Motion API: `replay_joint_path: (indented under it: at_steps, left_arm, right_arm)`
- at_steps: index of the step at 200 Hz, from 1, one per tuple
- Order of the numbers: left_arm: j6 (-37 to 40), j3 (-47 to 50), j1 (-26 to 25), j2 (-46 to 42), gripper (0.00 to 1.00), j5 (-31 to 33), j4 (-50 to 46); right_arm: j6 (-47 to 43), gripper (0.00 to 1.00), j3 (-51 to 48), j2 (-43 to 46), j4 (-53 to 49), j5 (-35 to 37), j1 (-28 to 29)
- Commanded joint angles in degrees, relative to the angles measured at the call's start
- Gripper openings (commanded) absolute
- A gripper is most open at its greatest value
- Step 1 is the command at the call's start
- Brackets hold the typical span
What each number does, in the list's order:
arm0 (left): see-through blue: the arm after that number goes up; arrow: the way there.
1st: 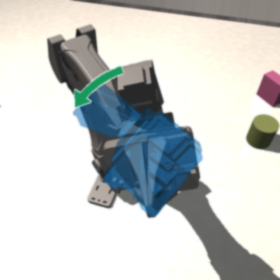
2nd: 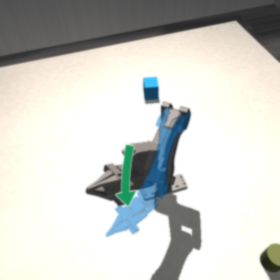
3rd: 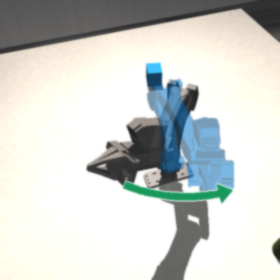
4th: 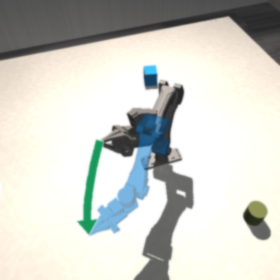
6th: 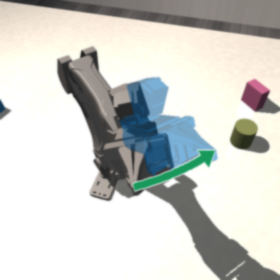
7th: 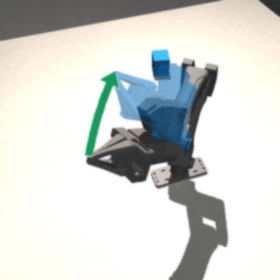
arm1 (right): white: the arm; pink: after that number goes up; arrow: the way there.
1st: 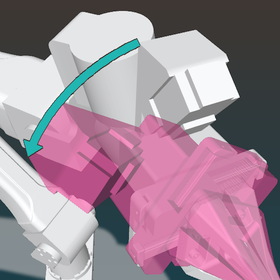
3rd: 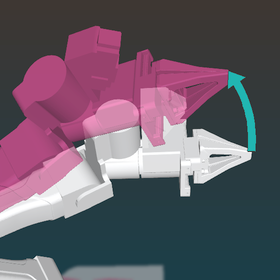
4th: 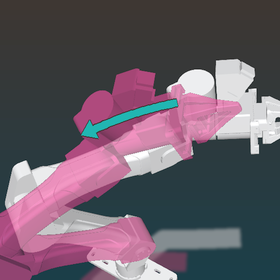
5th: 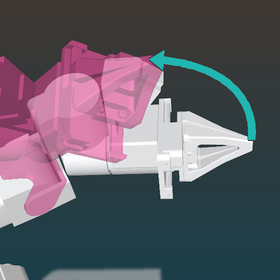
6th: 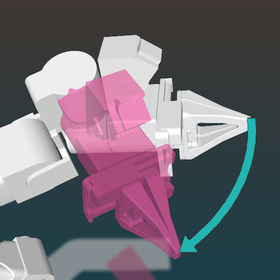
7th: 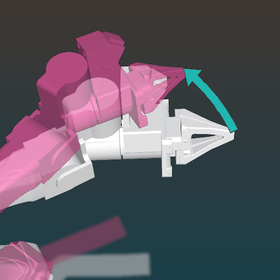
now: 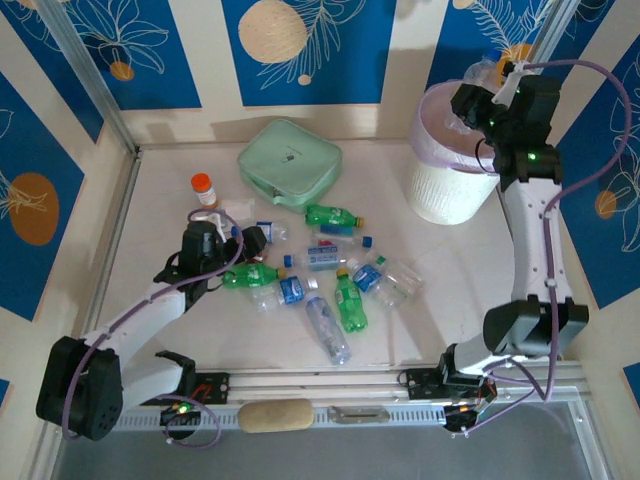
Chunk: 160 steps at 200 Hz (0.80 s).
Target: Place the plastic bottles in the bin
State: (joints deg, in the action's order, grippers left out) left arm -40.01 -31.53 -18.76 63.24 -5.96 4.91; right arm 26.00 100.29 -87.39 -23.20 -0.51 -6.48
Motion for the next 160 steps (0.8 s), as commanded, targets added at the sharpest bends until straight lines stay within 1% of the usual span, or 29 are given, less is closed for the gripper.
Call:
replay_joint_path:
  at_steps: [1,24,53,92,122,144,160]
  left_arm:
    - [1.37,0.23,0.51,-2.30,1.00,-0.63,-1.19]
    - [1.74,0.76,0.48,-3.29,1.00,-0.79,-1.46]
    - [1.58,1.38,0.50,-3.65,1.00,-0.97,-1.57]
    - [1.73,1.29,0.52,-3.54,1.00,-1.20,-1.30]
    - [1.60,1.27,0.55,-3.15,1.00,-1.32,-1.13]
    - [1.36,1.29,0.52,-2.82,1.00,-1.51,-0.64]
    - [1.31,1.21,0.56,-2.52,1.00,-1.68,-0.36]
  right_arm:
    - [1.93,0.47,3.86,-4.48,-0.41,2.45,-0.81]
    - [2.64,0.47,6.68,-8.77,-2.50,2.97,-1.25]
    - [3.30,0.48,7.58,-12.29,-3.91,3.41,-1.34]
    - [3.66,0.53,8.17,-14.81,-6.09,4.42,-1.25]
    - [3.97,0.64,8.59,-15.33,-6.31,4.47,-1.26]
    - [4.07,0.78,9.17,-15.22,-6.51,4.81,-1.26]
    - [3.90,0.83,9.72,-14.85,-6.82,4.91,-1.33]
